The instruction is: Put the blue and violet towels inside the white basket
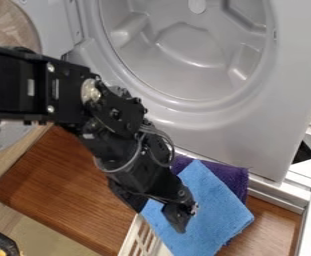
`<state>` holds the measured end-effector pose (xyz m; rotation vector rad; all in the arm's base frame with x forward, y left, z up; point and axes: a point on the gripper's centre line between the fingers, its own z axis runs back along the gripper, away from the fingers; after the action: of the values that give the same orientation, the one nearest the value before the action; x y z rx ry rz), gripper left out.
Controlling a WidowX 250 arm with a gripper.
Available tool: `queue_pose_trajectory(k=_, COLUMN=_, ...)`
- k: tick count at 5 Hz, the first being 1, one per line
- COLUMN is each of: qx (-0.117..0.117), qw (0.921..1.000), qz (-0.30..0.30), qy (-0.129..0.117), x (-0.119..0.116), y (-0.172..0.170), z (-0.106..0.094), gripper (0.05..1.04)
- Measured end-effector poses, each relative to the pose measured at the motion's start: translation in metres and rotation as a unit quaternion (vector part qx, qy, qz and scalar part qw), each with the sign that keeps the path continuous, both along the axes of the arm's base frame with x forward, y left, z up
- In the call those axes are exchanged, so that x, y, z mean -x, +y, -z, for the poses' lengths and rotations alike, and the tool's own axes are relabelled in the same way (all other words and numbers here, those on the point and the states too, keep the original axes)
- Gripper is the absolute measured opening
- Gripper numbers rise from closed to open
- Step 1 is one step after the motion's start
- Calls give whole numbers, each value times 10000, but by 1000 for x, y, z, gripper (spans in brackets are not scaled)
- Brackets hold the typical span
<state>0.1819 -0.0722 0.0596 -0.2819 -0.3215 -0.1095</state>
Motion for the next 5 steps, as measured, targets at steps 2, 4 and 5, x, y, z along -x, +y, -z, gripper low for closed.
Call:
queue_pose_trajectory(k=2, qx=6, qw=9984, qz=-530, qy=191, x=0, y=16, z=18, gripper=1000)
queue_pose_trajectory(k=4, qx=-51, qw=9926, qz=-1129, qy=441, x=1, y=40, z=41, gripper=1000)
queue_pose_trajectory(k=5, qx=-76, qw=9906, qz=-1182, qy=691, x=-2, y=41, z=57, gripper=1000)
